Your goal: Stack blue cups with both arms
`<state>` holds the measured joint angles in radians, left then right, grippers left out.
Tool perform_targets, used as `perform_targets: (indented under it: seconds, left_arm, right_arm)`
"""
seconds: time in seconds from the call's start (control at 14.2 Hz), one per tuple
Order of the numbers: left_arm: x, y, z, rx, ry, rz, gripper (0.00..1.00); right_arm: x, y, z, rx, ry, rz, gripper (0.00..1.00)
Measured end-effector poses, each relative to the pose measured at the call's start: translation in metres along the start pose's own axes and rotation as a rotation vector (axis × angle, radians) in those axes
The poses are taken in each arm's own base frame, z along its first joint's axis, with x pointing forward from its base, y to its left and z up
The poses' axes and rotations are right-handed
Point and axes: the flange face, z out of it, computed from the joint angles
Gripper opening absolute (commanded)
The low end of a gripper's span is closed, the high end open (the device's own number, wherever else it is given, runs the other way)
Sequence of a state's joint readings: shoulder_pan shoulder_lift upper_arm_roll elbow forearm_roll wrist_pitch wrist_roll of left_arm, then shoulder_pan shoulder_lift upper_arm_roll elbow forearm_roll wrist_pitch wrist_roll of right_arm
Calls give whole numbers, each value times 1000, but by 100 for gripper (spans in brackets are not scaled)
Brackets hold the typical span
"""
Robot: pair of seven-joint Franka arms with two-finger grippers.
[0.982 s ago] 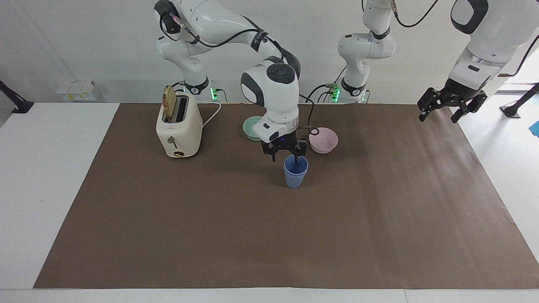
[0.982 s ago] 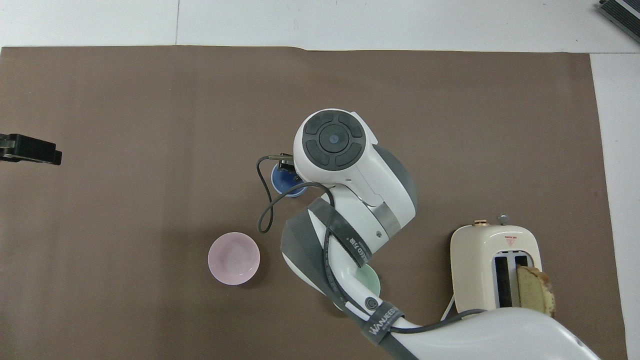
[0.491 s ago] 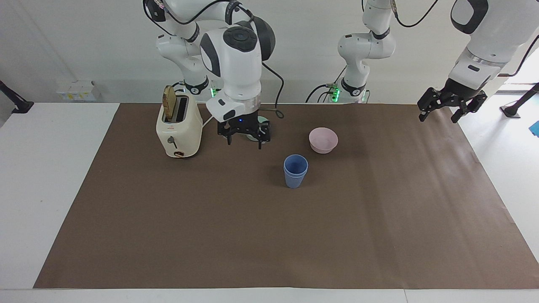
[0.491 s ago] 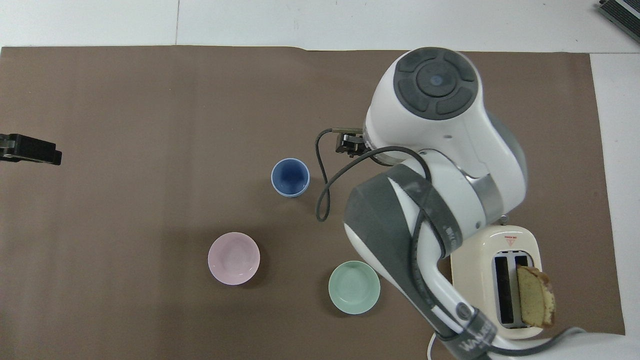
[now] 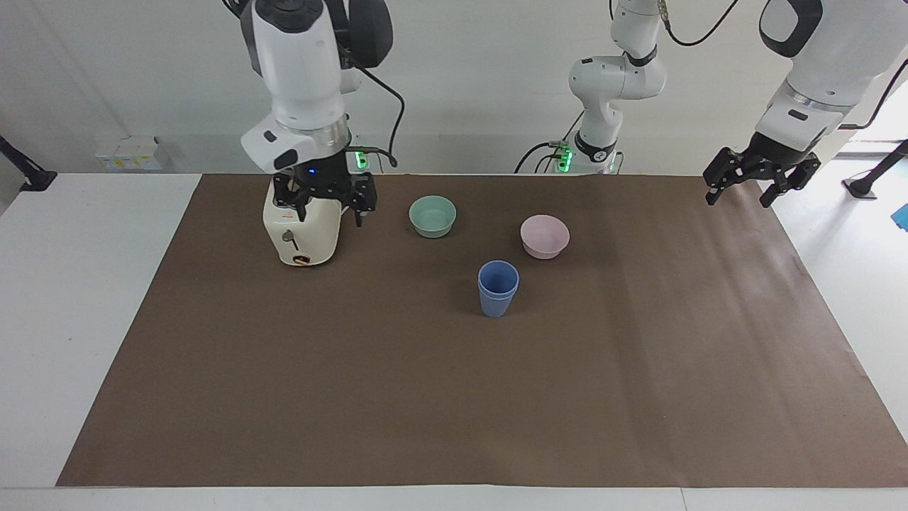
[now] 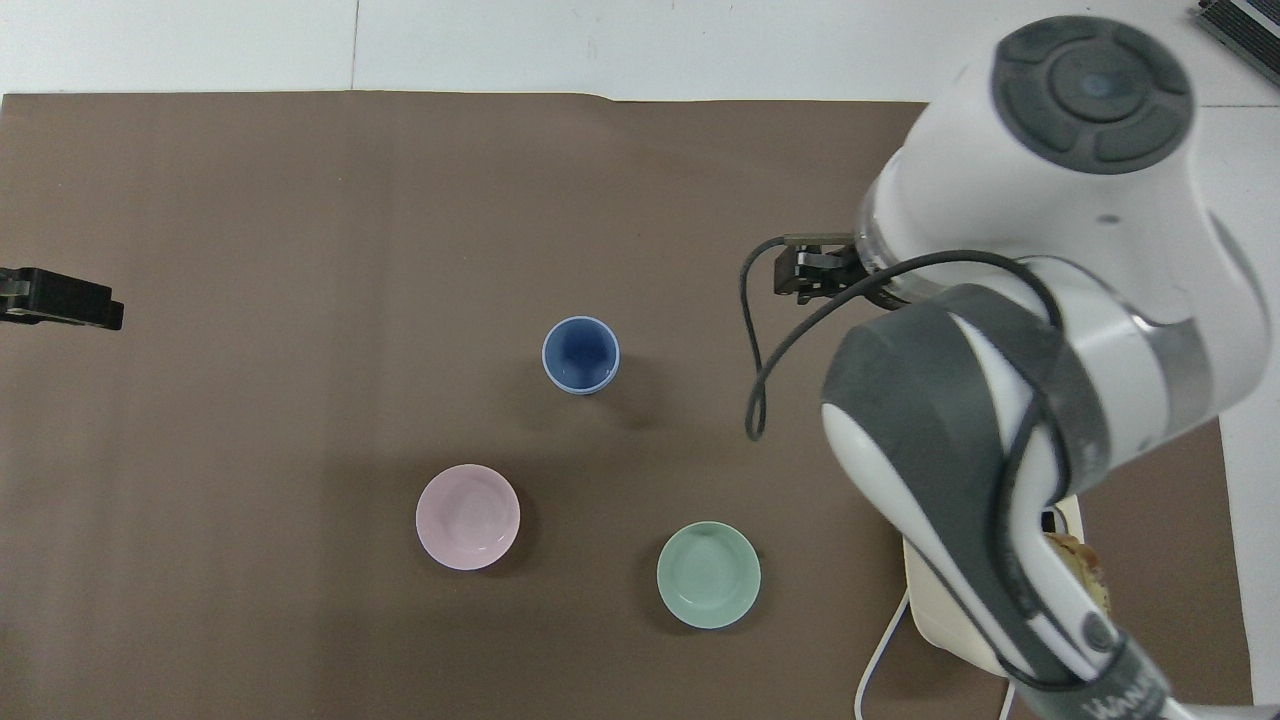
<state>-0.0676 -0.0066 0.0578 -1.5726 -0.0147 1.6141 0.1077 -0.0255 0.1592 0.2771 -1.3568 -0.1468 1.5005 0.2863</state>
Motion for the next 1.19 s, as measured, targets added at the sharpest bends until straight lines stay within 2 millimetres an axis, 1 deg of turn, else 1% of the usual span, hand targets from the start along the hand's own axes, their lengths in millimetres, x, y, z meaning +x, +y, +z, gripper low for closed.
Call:
perform_targets:
  seconds: [0.14,0.28,0.35,0.42,0.77,1.05,1.19]
  left_arm:
    - [0,0,0,0,0,0,100]
    - [0,0,0,0,0,0,100]
    - [0,0,0,0,0,0,100]
    - [0,0,0,0,0,0,100]
    - [0,0,0,0,0,0,100]
    - [0,0,0,0,0,0,100]
    - [0,0,0,0,0,0,100]
  right_arm:
    - [-3,26,-10,3,5,-35,100]
    - [-6,59,-14,31,-11,-45,100]
    - [-7,70,-13,53,-18,-43,100]
    - [-8,77,-12,69,-25,-39,100]
    - [-10,75,-7,74,-35,-42,100]
    - [-7,74,-7,77,-1,-40,100]
    - [-6,78,-6,75,1,-33,100]
